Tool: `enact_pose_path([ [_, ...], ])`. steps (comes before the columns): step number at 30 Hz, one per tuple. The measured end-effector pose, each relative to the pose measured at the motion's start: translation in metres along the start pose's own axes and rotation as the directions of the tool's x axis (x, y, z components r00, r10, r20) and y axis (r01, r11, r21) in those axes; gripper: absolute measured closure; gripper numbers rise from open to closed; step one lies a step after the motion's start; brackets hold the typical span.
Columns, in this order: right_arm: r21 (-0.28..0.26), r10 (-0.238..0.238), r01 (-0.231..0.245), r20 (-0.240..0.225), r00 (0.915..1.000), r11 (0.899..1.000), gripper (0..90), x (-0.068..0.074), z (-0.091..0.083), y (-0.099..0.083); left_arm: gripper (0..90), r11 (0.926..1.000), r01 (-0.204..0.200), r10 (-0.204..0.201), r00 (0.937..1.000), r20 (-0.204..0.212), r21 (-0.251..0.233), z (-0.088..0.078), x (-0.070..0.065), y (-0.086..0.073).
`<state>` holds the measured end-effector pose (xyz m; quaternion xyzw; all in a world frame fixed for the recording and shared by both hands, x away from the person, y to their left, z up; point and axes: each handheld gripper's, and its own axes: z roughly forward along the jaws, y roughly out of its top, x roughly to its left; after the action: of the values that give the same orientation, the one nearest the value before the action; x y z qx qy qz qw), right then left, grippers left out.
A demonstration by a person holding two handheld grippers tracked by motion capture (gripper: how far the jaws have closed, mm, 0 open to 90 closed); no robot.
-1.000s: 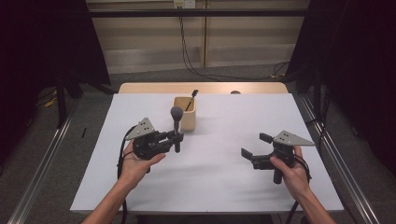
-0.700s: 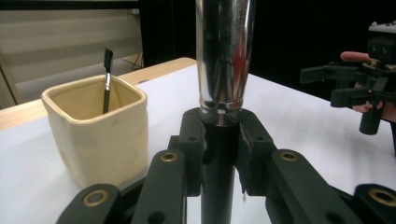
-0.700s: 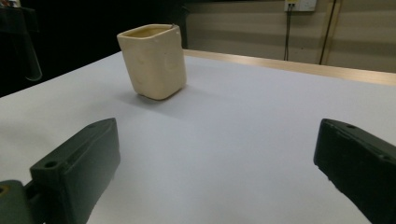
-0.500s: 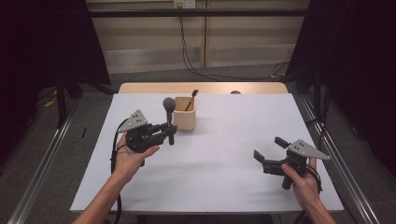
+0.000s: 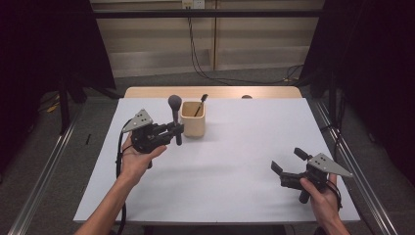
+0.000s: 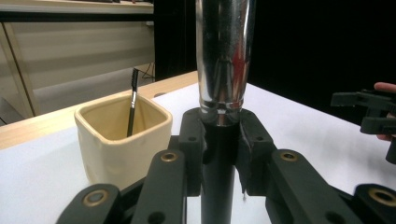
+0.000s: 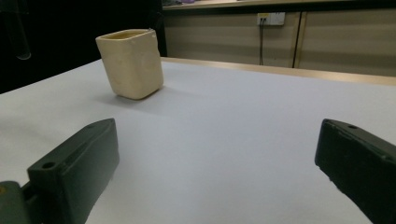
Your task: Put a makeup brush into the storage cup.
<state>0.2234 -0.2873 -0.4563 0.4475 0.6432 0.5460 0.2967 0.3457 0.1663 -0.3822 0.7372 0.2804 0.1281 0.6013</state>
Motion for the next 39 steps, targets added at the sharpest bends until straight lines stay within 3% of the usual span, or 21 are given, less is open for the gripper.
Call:
enact_pose_path([
  [5, -0.007, 0.017, -0.017, -0.004, 0.9999, 1.000, 0.0, -0.004, -0.002, -0.003, 74.6, 0.9996, 0.023, -0.023, 0.9996, -0.014, -0.017, 0.008, 0.006, 0.000],
  [10, -0.017, 0.045, -0.045, -0.013, 0.9989, 0.999, 0.0, -0.005, -0.004, -0.003, 74.6, 0.9997, 0.016, -0.017, 0.9992, -0.037, -0.021, 0.015, 0.013, 0.009],
  [20, -0.007, 0.034, -0.034, -0.022, 0.9992, 0.999, 0.0, -0.005, -0.004, -0.005, 74.6, 0.9990, 0.009, -0.011, 0.9981, -0.061, -0.044, 0.020, 0.022, 0.030],
  [25, -0.008, 0.042, -0.042, -0.018, 0.9990, 0.999, 0.0, -0.004, -0.004, -0.004, 74.6, 0.9993, -0.024, 0.022, 0.9966, -0.079, -0.029, 0.026, 0.025, 0.035],
  [39, -0.009, 0.053, -0.053, -0.016, 0.9985, 0.999, 0.0, -0.004, -0.005, -0.004, 74.6, 0.9990, -0.019, 0.015, 0.9952, -0.097, -0.041, 0.045, 0.036, 0.046],
])
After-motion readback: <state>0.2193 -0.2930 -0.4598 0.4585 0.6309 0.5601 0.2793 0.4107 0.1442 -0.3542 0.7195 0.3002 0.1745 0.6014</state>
